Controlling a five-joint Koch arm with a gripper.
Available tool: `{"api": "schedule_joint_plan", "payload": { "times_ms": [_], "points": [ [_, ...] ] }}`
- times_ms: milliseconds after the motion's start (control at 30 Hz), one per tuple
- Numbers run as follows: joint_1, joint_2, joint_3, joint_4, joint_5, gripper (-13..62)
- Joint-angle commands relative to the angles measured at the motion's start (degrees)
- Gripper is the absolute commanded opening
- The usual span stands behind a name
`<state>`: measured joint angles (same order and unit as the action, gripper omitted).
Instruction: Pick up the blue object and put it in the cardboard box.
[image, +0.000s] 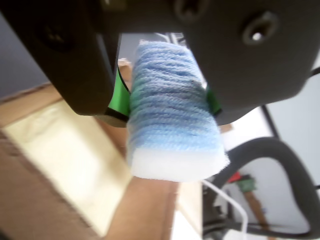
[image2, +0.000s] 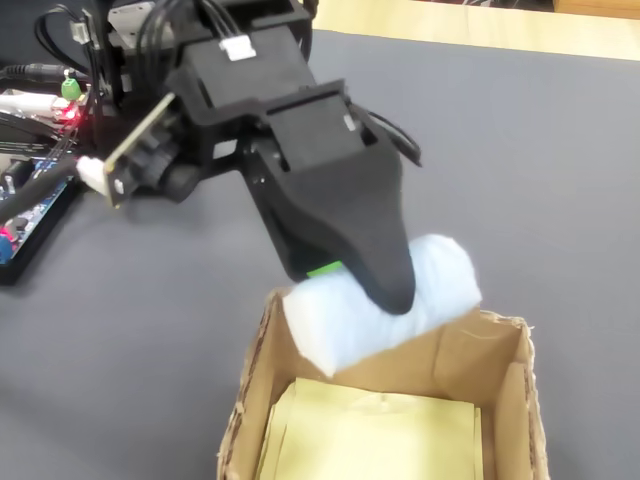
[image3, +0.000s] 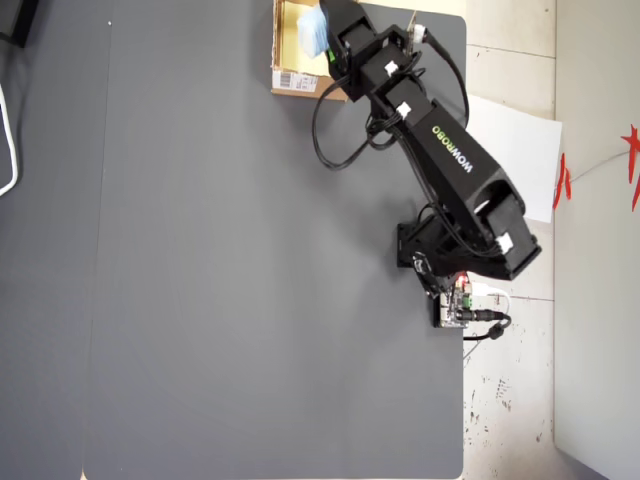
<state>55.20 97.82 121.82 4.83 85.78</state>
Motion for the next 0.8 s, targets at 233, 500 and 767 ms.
{"api": "schedule_joint_plan", "payload": {
  "times_ms": [233,500,767],
  "points": [
    [-0.26,2.90,-4.22,-1.23,1.58,32.3],
    [-8.35,9.05,-1.05,-6.68,3.34,32.3],
    [-22.94,18.81,7.91,-12.39,5.89,32.2]
  ]
}}
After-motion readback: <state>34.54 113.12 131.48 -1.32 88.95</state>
